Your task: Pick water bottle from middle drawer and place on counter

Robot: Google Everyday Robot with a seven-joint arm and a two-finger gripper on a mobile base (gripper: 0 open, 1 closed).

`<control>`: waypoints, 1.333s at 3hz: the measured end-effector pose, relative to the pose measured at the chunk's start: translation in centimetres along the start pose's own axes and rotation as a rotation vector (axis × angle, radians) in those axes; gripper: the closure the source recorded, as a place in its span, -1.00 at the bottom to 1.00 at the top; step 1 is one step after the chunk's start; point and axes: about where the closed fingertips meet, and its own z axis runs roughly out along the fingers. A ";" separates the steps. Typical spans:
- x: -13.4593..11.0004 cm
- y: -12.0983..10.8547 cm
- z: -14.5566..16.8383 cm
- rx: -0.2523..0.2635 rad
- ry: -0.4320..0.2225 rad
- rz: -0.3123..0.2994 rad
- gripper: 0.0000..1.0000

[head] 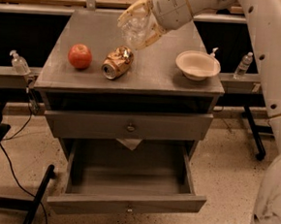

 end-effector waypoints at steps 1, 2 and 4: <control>2.3 2.0 0.9 -0.089 0.066 0.019 1.00; 3.9 3.7 1.6 -0.149 0.118 0.044 1.00; 5.8 5.3 4.3 -0.210 0.157 0.098 0.65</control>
Offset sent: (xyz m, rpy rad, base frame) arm 0.0523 -0.0234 -0.0641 -0.2379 0.0045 -0.2092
